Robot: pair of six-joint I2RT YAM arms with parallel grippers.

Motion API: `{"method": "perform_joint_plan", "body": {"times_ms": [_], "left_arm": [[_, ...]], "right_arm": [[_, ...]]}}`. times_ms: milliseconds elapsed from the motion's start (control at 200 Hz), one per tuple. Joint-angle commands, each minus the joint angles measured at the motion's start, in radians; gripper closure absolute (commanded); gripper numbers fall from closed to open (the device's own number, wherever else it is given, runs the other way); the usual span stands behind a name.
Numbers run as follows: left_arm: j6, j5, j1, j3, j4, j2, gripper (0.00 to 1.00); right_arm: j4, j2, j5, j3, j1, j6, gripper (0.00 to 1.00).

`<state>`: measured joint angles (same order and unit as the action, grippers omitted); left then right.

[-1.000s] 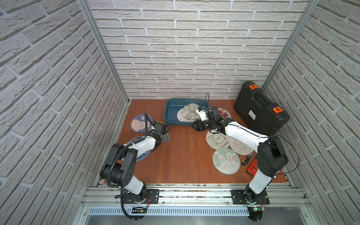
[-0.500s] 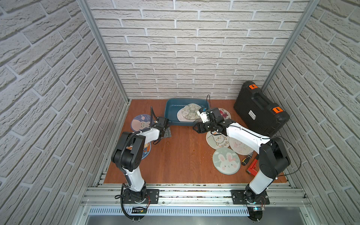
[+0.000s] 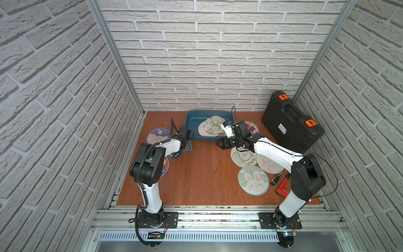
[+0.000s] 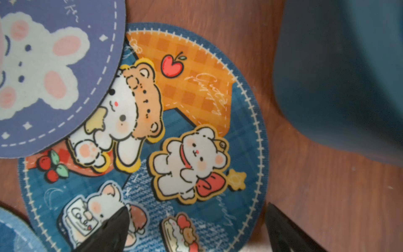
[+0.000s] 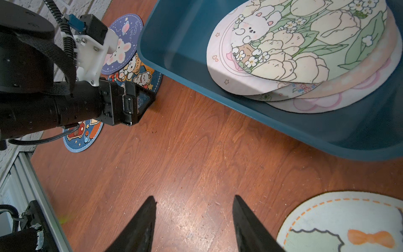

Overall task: Put the coasters into the storage box
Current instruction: Pick up the coaster from the center of the board.

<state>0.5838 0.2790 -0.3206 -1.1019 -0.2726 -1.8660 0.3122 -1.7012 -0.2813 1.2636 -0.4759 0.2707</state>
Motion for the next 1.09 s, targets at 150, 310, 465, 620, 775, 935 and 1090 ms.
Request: {"method": "perform_joint_plan", "body": {"times_ms": [150, 310, 465, 620, 775, 935, 1090], "left_arm": [[0.042, -0.017, 0.011, 0.055, -0.040, -0.031, 0.12], [0.068, -0.033, 0.015, 0.100, -0.006, -0.018, 0.19], [0.077, -0.047, 0.018, 0.126, 0.018, -0.016, 0.39], [0.078, -0.055, 0.021, 0.132, 0.026, -0.014, 0.59], [0.070, -0.073, 0.021, 0.144, 0.047, 0.008, 0.79], [0.067, -0.077, 0.014, 0.161, 0.052, 0.063, 0.99], [0.056, -0.077, -0.007, 0.170, 0.034, 0.118, 1.00]], "right_arm": [[0.022, 0.031, 0.023, 0.004, -0.003, -0.028, 0.43], [0.030, 0.025, 0.028, 0.009, -0.003, -0.028, 0.43], [0.036, 0.020, 0.029, 0.013, -0.003, -0.025, 0.44], [0.043, 0.022, 0.033, 0.014, -0.004, -0.024, 0.44], [0.044, 0.020, 0.035, 0.015, -0.007, -0.022, 0.44], [0.051, 0.008, 0.037, 0.030, -0.016, -0.026, 0.44], [0.051, -0.011, 0.029, 0.049, -0.029, -0.026, 0.44]]}}
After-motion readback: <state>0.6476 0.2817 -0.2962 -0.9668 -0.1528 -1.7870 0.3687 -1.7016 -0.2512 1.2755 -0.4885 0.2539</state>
